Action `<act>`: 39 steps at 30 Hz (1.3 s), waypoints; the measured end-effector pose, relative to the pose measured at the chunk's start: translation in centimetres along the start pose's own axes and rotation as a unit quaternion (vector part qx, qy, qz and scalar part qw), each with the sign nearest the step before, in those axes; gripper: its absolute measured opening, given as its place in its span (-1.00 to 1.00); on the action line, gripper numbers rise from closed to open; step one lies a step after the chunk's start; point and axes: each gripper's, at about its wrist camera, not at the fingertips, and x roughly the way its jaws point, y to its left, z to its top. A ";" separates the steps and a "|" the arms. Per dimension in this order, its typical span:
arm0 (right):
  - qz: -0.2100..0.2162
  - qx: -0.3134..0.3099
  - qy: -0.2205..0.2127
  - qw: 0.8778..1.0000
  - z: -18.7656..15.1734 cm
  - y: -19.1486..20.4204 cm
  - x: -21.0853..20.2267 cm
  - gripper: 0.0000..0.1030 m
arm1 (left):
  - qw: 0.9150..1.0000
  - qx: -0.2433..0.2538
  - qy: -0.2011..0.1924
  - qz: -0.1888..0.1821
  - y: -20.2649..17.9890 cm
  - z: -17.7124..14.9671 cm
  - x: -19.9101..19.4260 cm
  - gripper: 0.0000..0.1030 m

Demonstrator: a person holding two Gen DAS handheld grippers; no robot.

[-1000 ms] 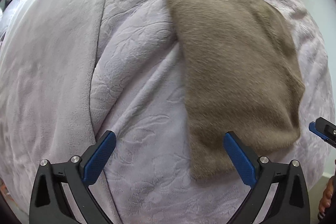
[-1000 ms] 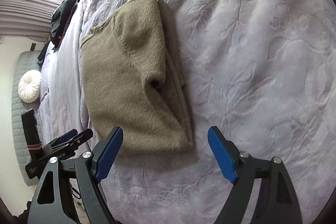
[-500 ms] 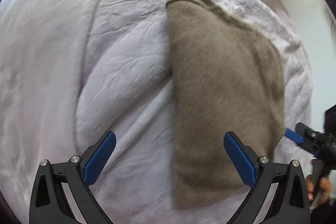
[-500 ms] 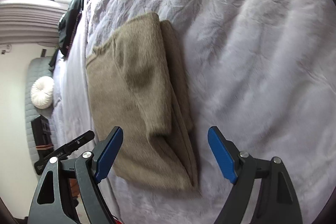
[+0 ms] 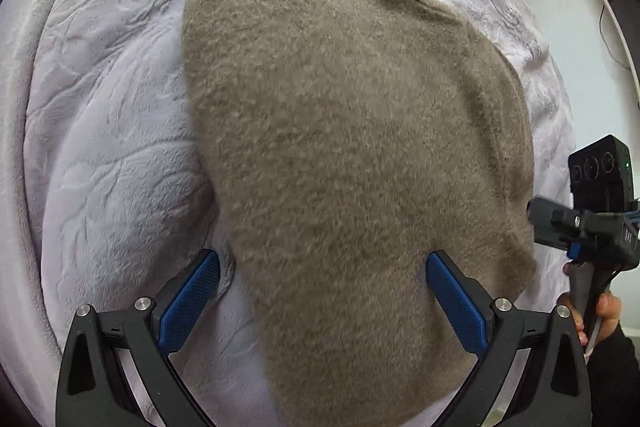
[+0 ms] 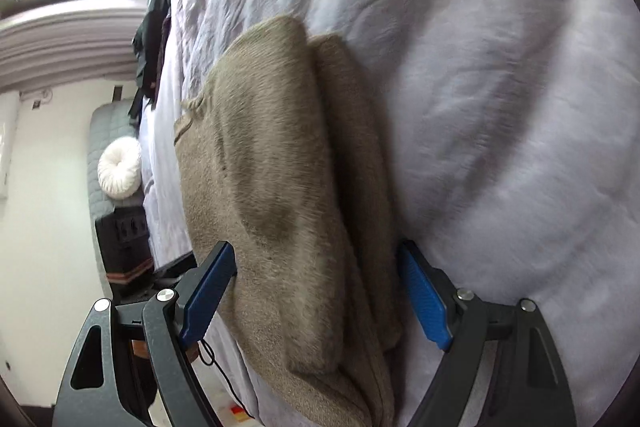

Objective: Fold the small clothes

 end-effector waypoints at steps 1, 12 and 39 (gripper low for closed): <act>0.005 -0.008 0.007 1.000 0.2 0.6 0.5 0.67 | 1.000 0.000 -0.003 -0.001 -0.1 0.2 -0.1 1.00; 0.065 -0.032 0.029 0.997 0.8 0.8 3.5 0.67 | 0.999 0.036 -0.017 -0.015 -1.9 0.6 1.7 1.00; 0.191 0.014 0.019 0.981 -8.1 10.0 1.7 -0.34 | 0.992 0.089 -0.086 -0.003 -4.3 -6.8 -11.3 0.05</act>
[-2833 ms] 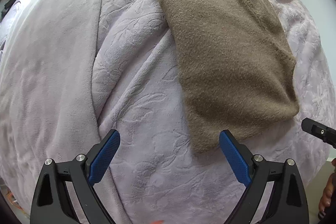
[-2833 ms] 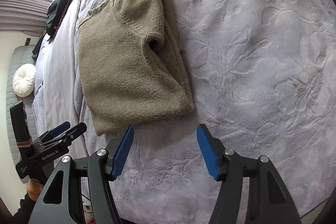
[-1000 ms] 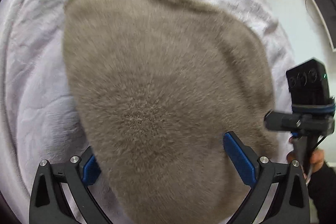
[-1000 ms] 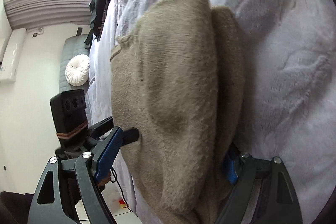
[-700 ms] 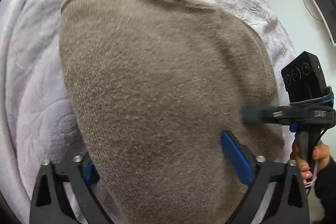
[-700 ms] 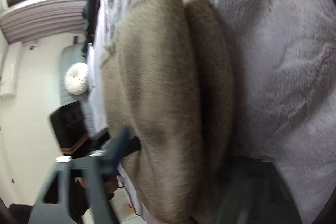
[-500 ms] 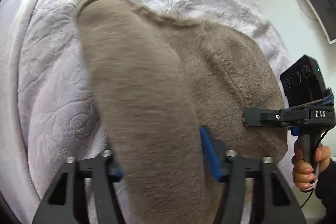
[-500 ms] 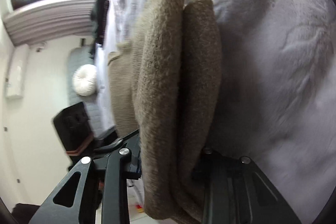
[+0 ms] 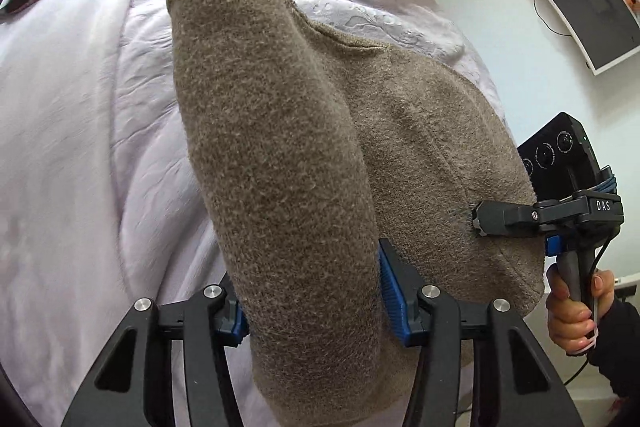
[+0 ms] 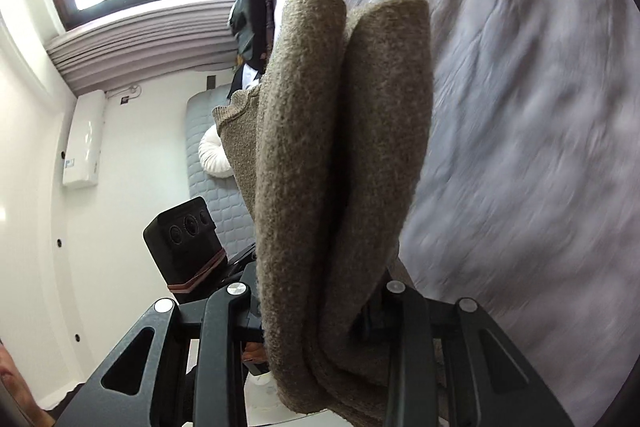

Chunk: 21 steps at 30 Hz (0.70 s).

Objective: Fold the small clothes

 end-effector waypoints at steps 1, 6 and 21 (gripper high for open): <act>0.003 0.001 0.003 1.000 -0.8 0.4 0.6 -0.34 | 1.000 -0.001 0.000 0.002 0.0 -0.6 -0.6 0.05; 0.020 0.010 0.020 1.000 -4.5 1.3 3.2 -0.34 | 1.000 -0.016 0.005 0.016 0.1 -3.9 -2.6 0.05; -0.135 0.042 0.058 0.988 -8.5 -3.7 10.2 -0.29 | 0.990 -0.089 0.075 0.084 3.0 -10.7 4.5 0.05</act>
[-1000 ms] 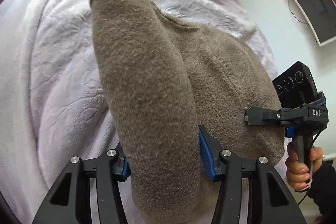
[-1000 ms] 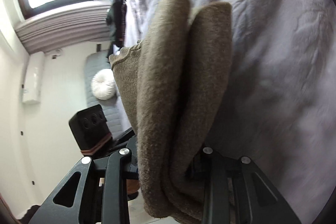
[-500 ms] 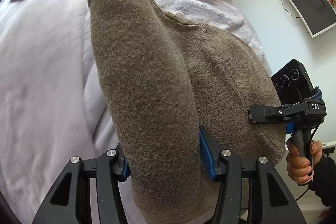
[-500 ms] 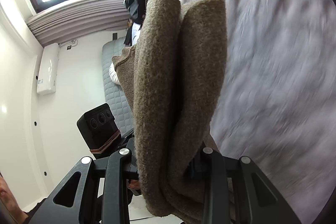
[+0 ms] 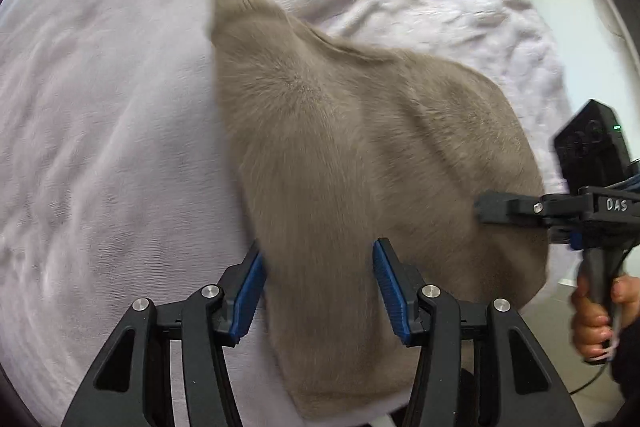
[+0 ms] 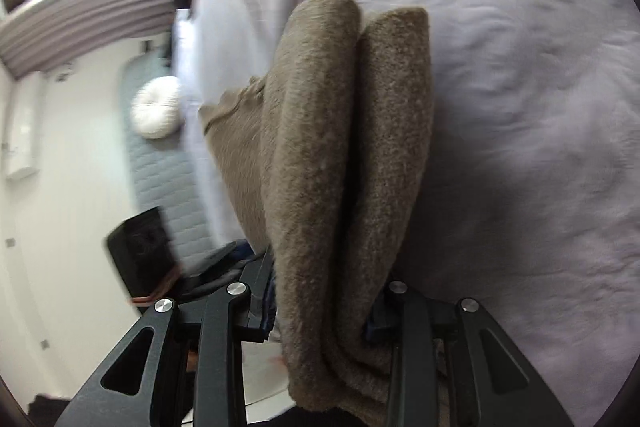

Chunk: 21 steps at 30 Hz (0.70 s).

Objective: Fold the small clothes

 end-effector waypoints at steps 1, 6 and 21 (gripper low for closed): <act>-0.026 0.004 -0.009 1.000 0.4 -0.4 -0.7 -0.19 | 1.000 -0.005 0.000 0.005 0.2 0.0 0.0 0.05; -0.115 0.015 -0.067 0.991 1.1 -0.5 -5.4 0.38 | 0.999 -0.036 -0.022 0.028 2.1 -0.4 -1.5 0.06; -0.258 -0.134 -0.019 0.957 -1.8 3.8 -2.6 -0.73 | 0.993 -0.023 -0.004 0.112 3.7 -3.1 0.0 0.06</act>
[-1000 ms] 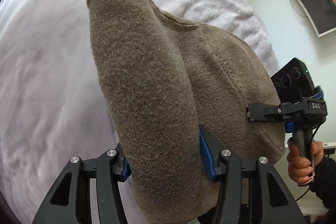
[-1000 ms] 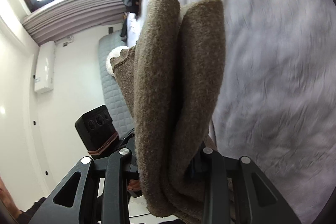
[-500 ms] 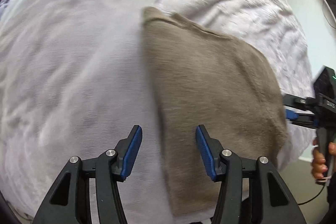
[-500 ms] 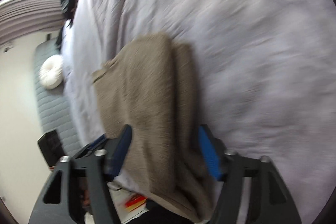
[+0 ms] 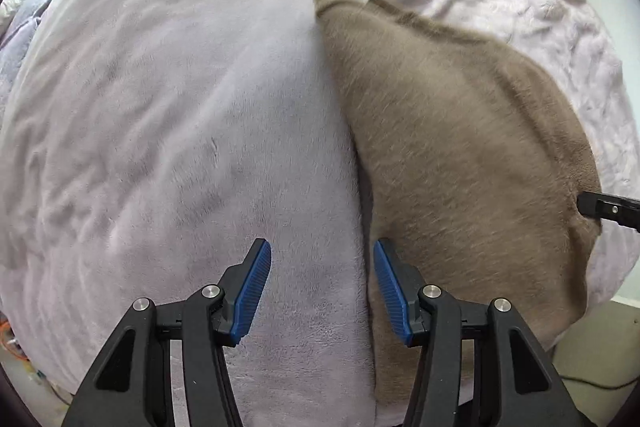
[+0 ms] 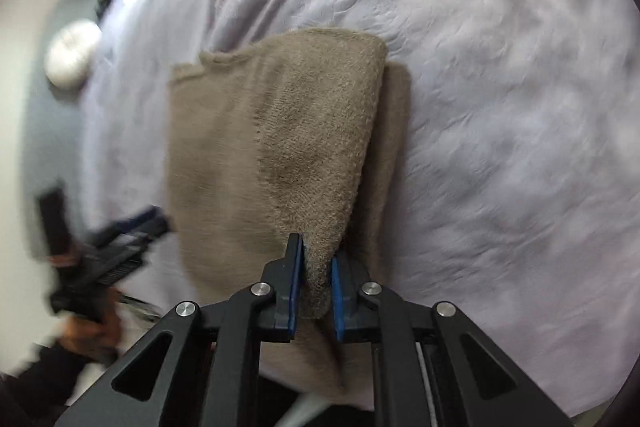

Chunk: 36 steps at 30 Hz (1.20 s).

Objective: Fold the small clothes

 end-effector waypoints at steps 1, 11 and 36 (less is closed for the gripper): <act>-0.020 -0.003 0.010 1.000 0.1 -0.5 0.8 -0.73 | 1.000 -0.003 0.008 0.001 -0.1 0.0 0.6 0.06; -0.041 0.036 0.014 0.998 -2.0 -4.5 0.3 -0.72 | 1.000 -0.013 0.015 -0.005 0.6 -1.6 0.3 0.06; -0.019 0.012 0.050 0.998 -6.7 -3.2 0.0 -0.75 | 0.996 0.051 0.037 -0.061 -2.9 -5.7 -1.0 0.06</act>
